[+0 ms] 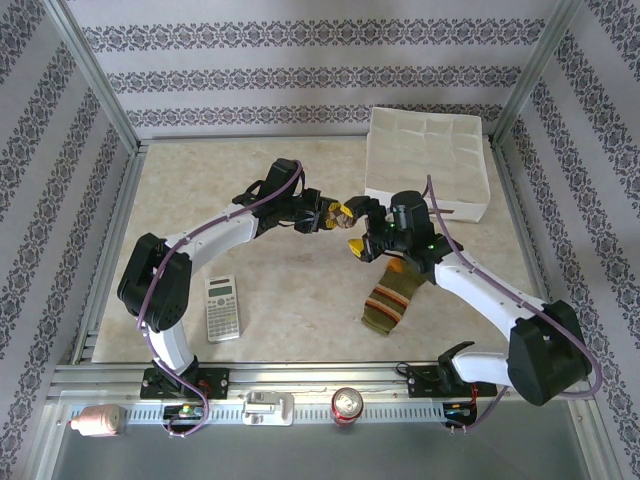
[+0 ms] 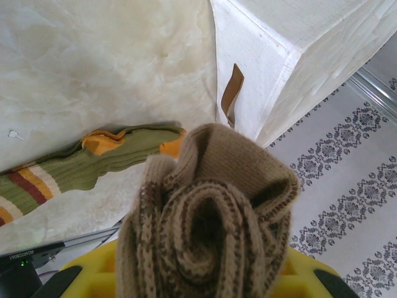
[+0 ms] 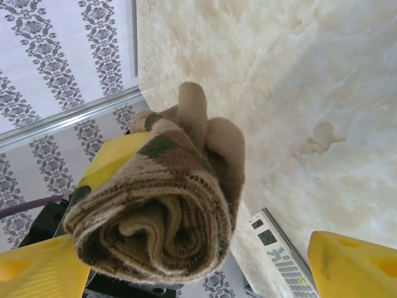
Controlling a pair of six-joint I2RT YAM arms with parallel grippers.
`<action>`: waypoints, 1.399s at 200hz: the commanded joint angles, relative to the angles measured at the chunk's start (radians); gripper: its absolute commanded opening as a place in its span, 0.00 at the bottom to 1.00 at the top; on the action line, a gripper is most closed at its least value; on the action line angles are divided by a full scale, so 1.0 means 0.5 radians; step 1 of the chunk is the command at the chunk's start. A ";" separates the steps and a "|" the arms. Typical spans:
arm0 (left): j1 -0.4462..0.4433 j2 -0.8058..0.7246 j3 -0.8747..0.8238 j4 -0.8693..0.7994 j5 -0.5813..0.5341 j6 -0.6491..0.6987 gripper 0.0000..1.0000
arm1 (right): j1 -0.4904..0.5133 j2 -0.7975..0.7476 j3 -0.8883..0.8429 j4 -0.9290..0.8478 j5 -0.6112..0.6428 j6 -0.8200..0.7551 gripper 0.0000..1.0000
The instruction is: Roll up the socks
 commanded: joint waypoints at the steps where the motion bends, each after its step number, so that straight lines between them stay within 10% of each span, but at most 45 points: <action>1: -0.016 0.017 -0.001 0.125 0.041 -0.105 0.00 | -0.002 0.042 0.036 0.205 -0.089 0.131 0.87; 280: -0.067 0.017 0.005 0.156 0.144 -0.118 0.00 | -0.116 0.317 0.429 -0.245 -0.213 -0.551 0.36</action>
